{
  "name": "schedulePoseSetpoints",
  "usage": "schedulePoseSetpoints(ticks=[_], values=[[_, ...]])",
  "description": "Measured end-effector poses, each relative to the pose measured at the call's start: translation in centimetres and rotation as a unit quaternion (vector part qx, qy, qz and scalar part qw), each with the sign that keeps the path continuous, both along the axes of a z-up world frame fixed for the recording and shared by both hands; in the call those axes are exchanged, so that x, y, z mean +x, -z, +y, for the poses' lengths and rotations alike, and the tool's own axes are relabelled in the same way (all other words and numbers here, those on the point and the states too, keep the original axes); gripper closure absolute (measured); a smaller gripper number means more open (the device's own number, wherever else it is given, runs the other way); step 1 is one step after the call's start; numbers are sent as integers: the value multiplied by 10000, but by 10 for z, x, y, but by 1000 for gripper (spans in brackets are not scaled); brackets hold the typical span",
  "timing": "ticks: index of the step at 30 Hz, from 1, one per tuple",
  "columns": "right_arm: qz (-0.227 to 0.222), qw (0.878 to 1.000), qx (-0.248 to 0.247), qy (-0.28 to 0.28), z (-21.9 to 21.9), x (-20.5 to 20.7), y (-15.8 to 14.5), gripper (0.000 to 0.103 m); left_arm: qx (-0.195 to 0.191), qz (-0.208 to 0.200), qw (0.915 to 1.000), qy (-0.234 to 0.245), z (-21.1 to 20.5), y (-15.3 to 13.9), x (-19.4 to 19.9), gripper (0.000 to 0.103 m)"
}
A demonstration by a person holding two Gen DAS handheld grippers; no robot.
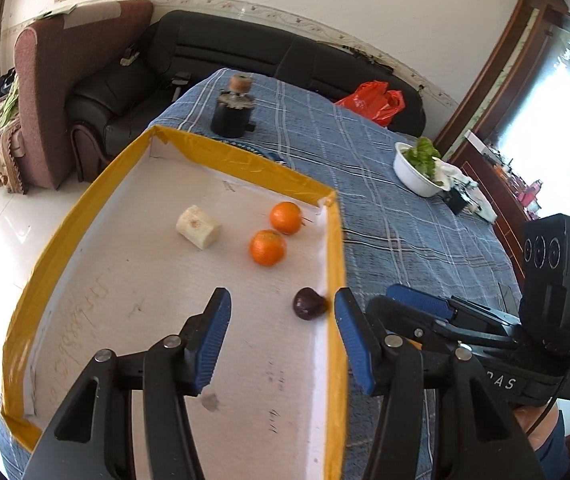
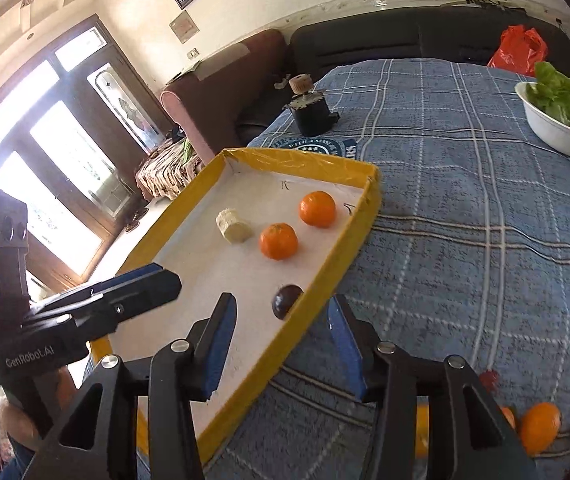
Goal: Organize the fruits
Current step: 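Grasp a mandarin with the left gripper while the right gripper grasps a dark plum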
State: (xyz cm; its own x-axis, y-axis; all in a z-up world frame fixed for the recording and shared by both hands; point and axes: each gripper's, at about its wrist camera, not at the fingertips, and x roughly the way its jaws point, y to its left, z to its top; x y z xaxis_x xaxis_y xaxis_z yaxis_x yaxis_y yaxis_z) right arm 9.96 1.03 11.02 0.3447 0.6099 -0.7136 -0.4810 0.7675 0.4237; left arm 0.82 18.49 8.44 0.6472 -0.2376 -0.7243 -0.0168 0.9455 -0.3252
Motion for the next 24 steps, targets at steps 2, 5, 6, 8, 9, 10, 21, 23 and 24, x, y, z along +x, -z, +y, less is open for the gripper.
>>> schedulePoseSetpoints(ticks=[2,5,6,8,9,10,21,23,24], values=[[-8,10000,21,5,-15,-9,-1,50,36,-38,10000,73,-8,-1,-5,50],[-22,9998,100,152,-43,-21,-2,50,129,-116,9997,180,-22,-2,-14,50],[-31,9997,151,194,-52,-25,-3,50,138,-147,9995,228,-27,-3,-17,50],[-71,9991,218,352,-73,-33,-4,50,132,-200,9991,341,-39,-3,-23,49],[-64,9987,279,422,-82,-37,-5,50,134,-226,9988,417,-47,-4,-26,49],[-28,9982,373,472,-93,-40,-4,50,146,-241,9985,479,-53,-4,-28,49],[-95,9934,594,981,-165,-58,13,58,575,-108,9908,1219,-137,20,-33,50],[-122,9916,736,1056,-174,-57,18,58,664,-98,9891,1312,-150,27,-31,50],[-130,9906,832,1080,-178,-57,19,58,724,-84,9884,1332,-155,30,-30,50]])
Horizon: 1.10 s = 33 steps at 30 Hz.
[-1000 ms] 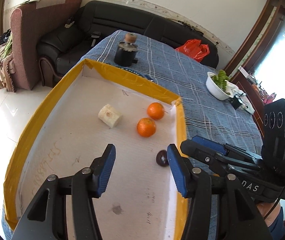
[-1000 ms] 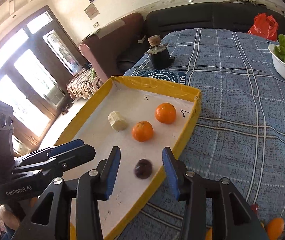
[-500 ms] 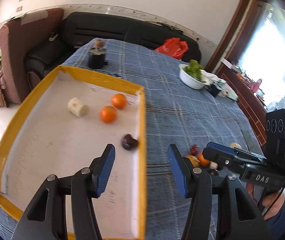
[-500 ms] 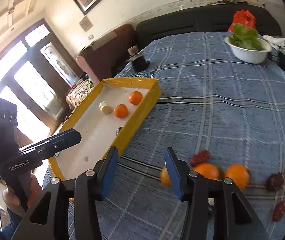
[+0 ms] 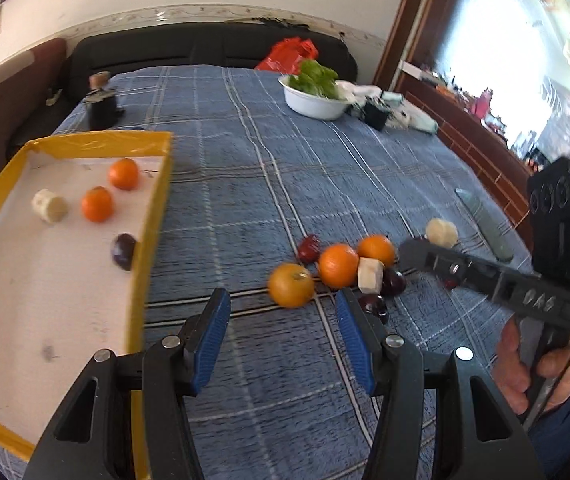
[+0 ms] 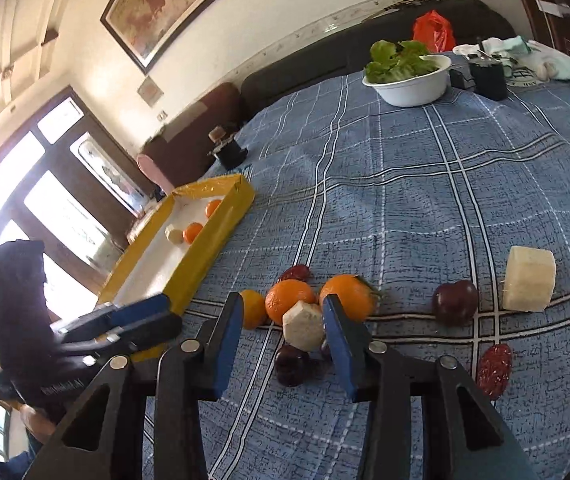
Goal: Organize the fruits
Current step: 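Grasp a mandarin with the left gripper while the right gripper grasps a dark plum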
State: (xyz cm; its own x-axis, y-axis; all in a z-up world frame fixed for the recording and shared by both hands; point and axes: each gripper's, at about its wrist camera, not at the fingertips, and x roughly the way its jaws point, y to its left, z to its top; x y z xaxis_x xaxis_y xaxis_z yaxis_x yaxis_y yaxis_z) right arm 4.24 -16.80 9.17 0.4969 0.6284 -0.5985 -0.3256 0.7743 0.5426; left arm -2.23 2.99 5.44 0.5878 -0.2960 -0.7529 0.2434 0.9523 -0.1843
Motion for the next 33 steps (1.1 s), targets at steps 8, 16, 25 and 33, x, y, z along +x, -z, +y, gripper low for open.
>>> schedulePoseSetpoints(ticks=[8,16,25,33], values=[[32,9997,240,106,-20,3,8,57,479,176,9987,-42,-21,26,20,50],[337,9994,-6,100,-20,5,20,59,540,349,9979,-47,-31,45,38,68],[218,9960,-860,-83,-2,0,23,69,700,48,9975,-44,-36,47,34,70],[-25,9874,-1583,-86,9,-6,23,69,565,33,9984,-34,-33,47,36,70]])
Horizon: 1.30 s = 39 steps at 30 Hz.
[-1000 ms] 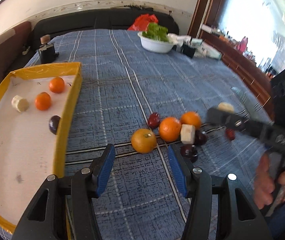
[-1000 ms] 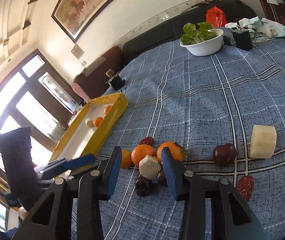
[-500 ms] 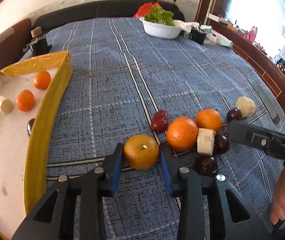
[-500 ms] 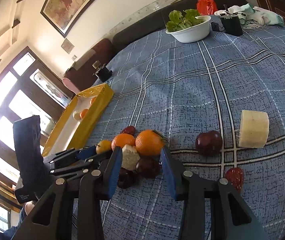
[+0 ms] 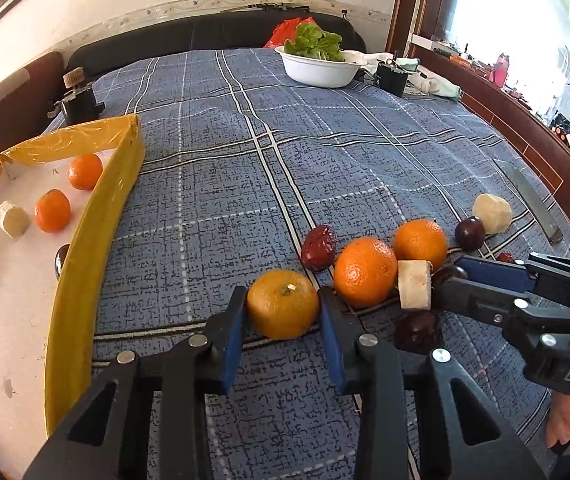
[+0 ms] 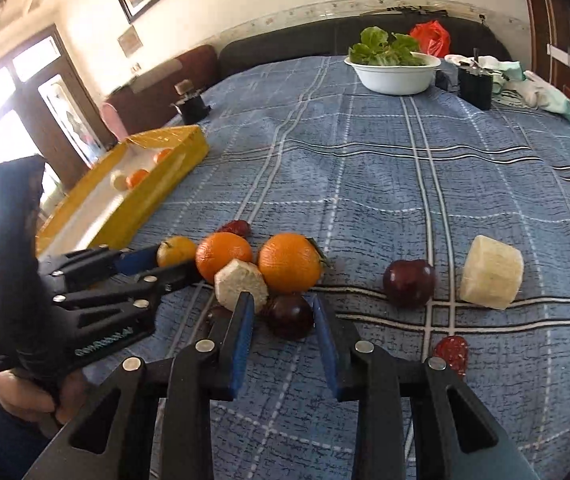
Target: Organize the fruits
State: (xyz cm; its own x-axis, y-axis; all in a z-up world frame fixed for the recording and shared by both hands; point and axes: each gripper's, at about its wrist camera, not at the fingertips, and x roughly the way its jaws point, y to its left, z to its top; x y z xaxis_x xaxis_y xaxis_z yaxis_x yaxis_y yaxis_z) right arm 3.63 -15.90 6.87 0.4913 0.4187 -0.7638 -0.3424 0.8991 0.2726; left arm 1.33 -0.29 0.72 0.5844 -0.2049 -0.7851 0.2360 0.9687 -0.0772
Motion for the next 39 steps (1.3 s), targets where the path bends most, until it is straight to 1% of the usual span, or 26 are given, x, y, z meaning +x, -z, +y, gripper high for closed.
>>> schedulePoseSetpoints(ticks=[4,7,10,14,17,21,22,25,39], values=[[2,9999,-157,-41,5,1,2,69,-61,6,10000,28,1,0,1,70],[108,9996,-239,-89,7,2,7,70,-58,-1,10000,72,0,0,1,70],[83,9997,-221,-84,6,2,7,73,-66,-13,9999,104,-1,0,1,70],[33,9998,-170,-99,5,1,5,73,-151,-61,9998,88,1,-2,-1,70],[-167,9999,2,-19,1,-1,-3,73,-194,-144,9997,96,2,-4,-3,70],[-624,9975,340,52,-5,-10,-20,73,-208,-301,9993,100,1,-8,-6,70],[-759,9964,381,40,-4,-13,-24,73,-208,-344,9991,103,1,-10,-7,70],[-979,9945,374,14,1,-18,-30,73,-166,-460,9988,103,-1,-12,-10,70],[-916,9951,368,-61,6,-16,-24,73,140,-907,9958,-53,-3,-22,-17,70]])
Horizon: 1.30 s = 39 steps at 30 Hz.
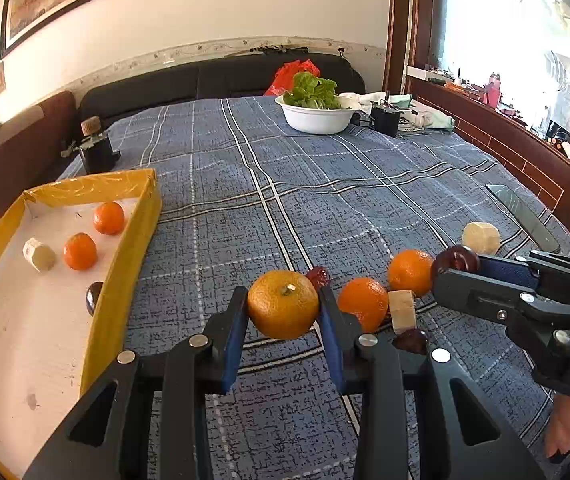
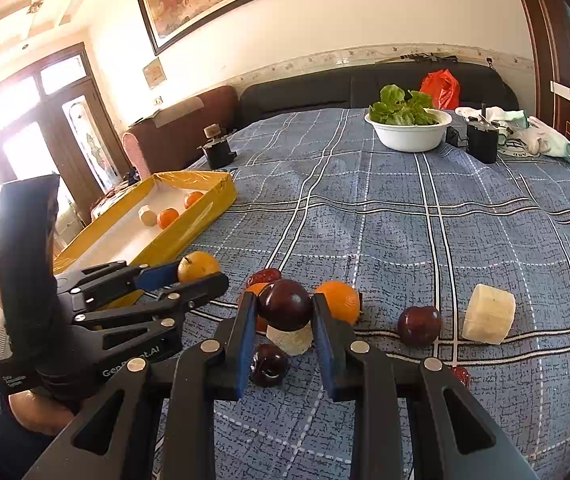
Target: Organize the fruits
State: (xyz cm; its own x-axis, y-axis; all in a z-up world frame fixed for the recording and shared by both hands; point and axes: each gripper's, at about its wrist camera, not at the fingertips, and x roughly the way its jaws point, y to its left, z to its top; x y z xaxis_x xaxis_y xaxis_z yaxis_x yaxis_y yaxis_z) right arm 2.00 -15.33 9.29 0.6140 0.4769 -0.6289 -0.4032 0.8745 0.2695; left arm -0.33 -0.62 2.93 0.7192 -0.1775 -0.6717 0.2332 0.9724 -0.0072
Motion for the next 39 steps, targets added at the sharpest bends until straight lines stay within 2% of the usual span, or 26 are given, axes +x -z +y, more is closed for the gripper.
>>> schedulePoseSetpoints(ticks=[14,23,39], values=[[-40,9998,-78,172,-3,1,1,73,-26,-103,9999,-85,4,-2,-3,70],[112,9980,108,617,-25,12,3,74,-147,-20,9998,-118,9,-1,2,70],[130,9961,411,764,-36,13,0,74,-233,-12,9997,-81,12,-2,4,70]])
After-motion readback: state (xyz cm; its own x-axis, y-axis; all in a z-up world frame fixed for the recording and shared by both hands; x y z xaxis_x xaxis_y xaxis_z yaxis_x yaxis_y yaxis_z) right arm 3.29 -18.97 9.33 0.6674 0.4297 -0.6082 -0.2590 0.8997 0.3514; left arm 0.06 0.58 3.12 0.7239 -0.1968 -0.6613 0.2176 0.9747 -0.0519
